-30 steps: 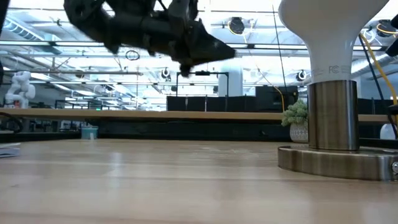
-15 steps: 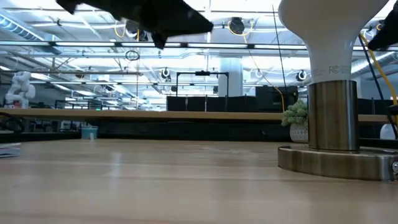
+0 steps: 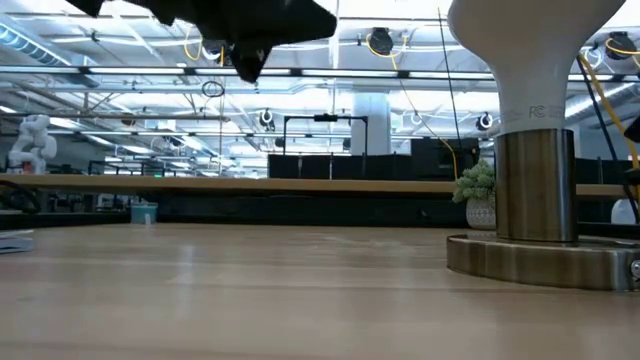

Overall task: Screw lightbulb
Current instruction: Remove the lightbulb from the bronze lamp socket

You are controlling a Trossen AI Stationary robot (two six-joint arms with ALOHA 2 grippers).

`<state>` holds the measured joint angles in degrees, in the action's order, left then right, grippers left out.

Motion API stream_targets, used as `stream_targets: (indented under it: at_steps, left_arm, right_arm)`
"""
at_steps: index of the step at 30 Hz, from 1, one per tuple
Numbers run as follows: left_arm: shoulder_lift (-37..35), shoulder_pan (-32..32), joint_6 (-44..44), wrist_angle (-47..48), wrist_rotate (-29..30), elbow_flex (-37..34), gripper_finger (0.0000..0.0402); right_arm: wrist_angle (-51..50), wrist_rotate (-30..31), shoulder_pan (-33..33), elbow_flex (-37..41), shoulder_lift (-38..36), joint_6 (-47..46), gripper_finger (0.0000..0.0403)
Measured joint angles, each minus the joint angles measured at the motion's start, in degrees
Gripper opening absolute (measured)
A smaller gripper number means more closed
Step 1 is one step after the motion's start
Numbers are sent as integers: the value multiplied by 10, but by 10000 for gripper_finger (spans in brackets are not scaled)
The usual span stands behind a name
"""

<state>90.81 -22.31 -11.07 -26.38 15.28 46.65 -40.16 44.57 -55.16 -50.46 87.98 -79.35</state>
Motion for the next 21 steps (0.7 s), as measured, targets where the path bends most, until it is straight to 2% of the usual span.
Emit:
stream_targets:
  at_steps: [6,14,21]
  left_arm:
    - [47,-2,-21,-48,-38,0,4]
    - [113,2,-21,-160,-55,0,62]
    - [127,13,-37,-170,-54,0,82]
  right_arm:
    - [10,4,-7,0,8,-37,0]
    - [34,23,-8,0,10,-37,1]
    - [33,24,-8,0,10,-32,43]
